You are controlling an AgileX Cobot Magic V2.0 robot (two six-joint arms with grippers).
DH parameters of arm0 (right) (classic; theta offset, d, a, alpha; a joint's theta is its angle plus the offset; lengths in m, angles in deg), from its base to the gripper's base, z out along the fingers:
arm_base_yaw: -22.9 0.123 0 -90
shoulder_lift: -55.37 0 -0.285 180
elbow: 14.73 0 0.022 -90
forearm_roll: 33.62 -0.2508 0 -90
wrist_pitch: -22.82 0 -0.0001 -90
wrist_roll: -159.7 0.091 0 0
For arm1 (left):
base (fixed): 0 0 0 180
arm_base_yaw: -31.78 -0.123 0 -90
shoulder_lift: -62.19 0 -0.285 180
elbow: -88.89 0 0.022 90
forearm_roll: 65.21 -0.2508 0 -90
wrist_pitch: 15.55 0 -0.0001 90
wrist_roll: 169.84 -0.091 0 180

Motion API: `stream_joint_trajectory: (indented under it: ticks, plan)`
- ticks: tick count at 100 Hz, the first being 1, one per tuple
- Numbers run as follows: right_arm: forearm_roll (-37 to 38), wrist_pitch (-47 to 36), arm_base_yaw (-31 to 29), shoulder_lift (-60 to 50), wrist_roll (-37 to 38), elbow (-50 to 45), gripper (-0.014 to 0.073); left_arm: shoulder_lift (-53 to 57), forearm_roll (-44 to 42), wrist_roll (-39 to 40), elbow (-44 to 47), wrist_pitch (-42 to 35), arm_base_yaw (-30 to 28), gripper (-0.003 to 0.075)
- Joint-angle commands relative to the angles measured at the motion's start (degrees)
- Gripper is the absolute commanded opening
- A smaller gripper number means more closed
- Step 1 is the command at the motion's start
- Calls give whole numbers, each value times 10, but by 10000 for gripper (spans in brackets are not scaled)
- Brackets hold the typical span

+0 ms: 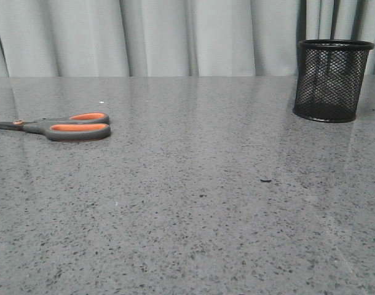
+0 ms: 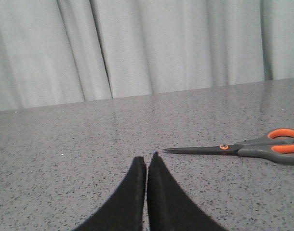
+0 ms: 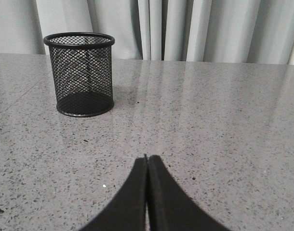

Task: Put scissors into bucket

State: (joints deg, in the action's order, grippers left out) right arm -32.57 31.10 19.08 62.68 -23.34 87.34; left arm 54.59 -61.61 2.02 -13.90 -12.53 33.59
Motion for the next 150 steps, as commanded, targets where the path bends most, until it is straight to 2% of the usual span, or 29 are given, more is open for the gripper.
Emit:
stream_joint_trajectory:
  ticks: [1,123,136,150]
  plan:
    - [5,-42,2,-11,-4,-14,-69,15,4,5,10,-44,-1,-20]
    - [5,-63,2,-11,-4,-14,-69,15,5,5,10,-44,-1,-20]
    - [-58,-76,2,-11,-4,-14,-69,15,43,5,10,-44,-1,-20]
    - [-155,-83,2,-11,-4,-14,-69,15,136,5,9,-47,-1,-20]
